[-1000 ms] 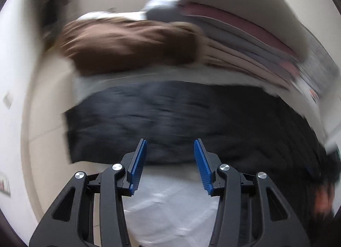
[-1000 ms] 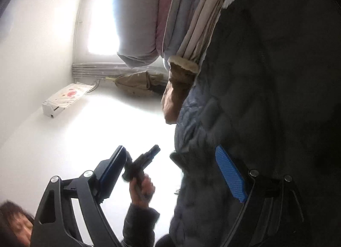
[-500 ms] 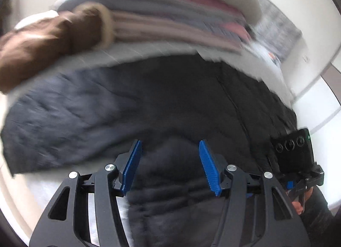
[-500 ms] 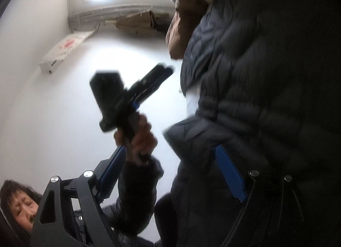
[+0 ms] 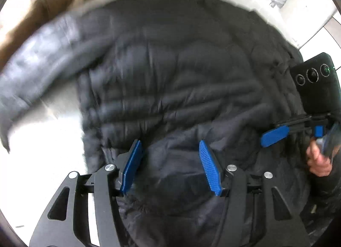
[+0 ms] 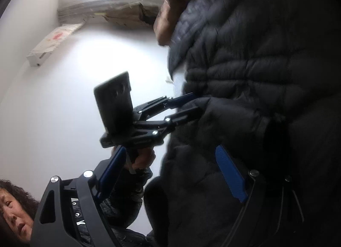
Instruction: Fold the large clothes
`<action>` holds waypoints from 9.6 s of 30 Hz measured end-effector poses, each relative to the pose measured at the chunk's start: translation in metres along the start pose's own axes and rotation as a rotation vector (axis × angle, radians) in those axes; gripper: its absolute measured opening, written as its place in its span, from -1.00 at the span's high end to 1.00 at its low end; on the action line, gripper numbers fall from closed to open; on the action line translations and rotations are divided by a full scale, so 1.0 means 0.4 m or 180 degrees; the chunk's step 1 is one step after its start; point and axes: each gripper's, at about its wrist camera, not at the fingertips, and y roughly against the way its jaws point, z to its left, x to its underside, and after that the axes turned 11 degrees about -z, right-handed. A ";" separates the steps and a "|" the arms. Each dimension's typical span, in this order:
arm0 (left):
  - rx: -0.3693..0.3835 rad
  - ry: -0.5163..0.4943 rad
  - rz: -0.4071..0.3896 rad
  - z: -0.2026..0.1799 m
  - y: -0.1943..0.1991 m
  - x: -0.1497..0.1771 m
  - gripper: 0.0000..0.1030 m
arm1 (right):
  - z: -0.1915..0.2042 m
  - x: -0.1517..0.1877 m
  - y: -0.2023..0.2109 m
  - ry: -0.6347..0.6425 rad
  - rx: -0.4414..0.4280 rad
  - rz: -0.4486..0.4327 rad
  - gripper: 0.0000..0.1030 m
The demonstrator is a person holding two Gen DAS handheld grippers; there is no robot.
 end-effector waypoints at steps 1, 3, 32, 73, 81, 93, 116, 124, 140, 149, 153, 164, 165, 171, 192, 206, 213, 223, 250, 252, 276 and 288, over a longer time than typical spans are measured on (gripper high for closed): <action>0.0014 -0.0066 -0.0171 -0.028 0.038 -0.022 -0.04 | 0.013 -0.013 0.077 0.0054 -0.0053 -0.0185 -0.61; 0.0141 -0.0122 -0.0331 -0.074 0.073 -0.063 -0.06 | 0.030 -0.043 0.205 0.0130 -0.0054 -0.0497 -0.61; 0.1278 0.0015 0.0365 -0.595 -0.337 -0.190 -0.22 | -0.177 -0.046 0.672 0.0067 0.0382 -0.0293 -0.68; -0.0602 -0.0723 -0.0863 -0.538 0.056 0.005 -0.38 | 0.156 0.240 0.549 0.1413 0.3532 -0.2266 -0.68; -0.0805 -0.0432 -0.0909 -0.418 0.092 0.037 -0.44 | 0.146 0.255 0.570 0.1534 0.4170 -0.2193 -0.68; -0.0805 -0.0181 -0.1200 -0.349 0.121 0.065 -0.45 | 0.126 0.259 0.680 0.1282 0.3940 -0.2387 -0.68; -0.0831 0.0359 -0.1460 -0.259 0.162 0.053 -0.57 | -0.523 0.183 1.371 -0.1944 0.0719 -0.4535 -0.68; -0.0863 0.0438 -0.1451 -0.271 0.178 0.029 -0.57 | -0.586 0.111 1.413 -0.1792 0.0571 -0.4574 -0.06; -0.0831 0.0381 -0.1499 -0.292 0.191 0.015 -0.57 | -0.310 0.058 1.424 -0.0549 0.1322 -0.4803 0.88; -0.0933 0.0606 -0.1552 -0.182 0.224 0.060 -0.57 | -0.040 -0.104 1.279 0.0315 0.1560 -0.4515 0.89; -0.0974 0.0745 -0.1583 -0.124 0.230 0.082 -0.57 | 0.063 -0.194 1.172 0.0642 0.1509 -0.4299 0.88; -0.0898 0.0998 -0.1737 -0.027 0.240 0.124 -0.57 | 0.245 -0.401 0.663 0.1291 0.1265 -0.3384 0.88; -0.0868 0.1027 -0.1761 -0.020 0.244 0.127 -0.57 | 0.248 -0.412 0.615 0.1318 0.1251 -0.3303 0.88; -0.0728 0.1167 -0.1817 0.007 0.259 0.139 -0.57 | 0.241 -0.444 0.318 0.1345 0.1125 -0.2846 0.88; -0.0467 0.1356 -0.1884 0.037 0.274 0.150 -0.58 | -0.084 -0.405 -0.059 0.0762 0.1590 -0.1776 0.75; -0.0436 0.1376 -0.1889 0.039 0.277 0.153 -0.58 | -0.053 -0.384 -0.062 0.0832 0.1526 -0.1774 0.06; -0.0424 0.1382 -0.1878 0.039 0.275 0.153 -0.58 | -0.172 -0.403 -0.108 0.0389 0.1715 -0.1471 0.06; -0.0417 0.1466 -0.1862 0.055 0.275 0.157 -0.58 | 0.027 -0.303 -0.094 0.1167 0.1578 -0.1431 0.01; 0.1315 0.4564 -0.2403 0.994 -0.024 0.472 -0.61 | 0.120 0.042 -0.174 0.1566 0.1508 -0.0720 -0.10; 0.1419 0.4659 -0.2501 1.007 -0.047 0.467 -0.57 | 0.123 0.043 -0.183 0.1573 0.1492 -0.0692 -0.10; 0.0483 0.3946 -0.2681 1.003 0.102 0.346 0.92 | 0.085 0.085 -0.089 0.1399 0.1559 -0.0891 -0.10; 0.0256 0.2503 -0.2673 0.745 0.307 0.021 0.93 | 0.070 0.086 0.089 0.1208 0.1612 -0.1384 -0.10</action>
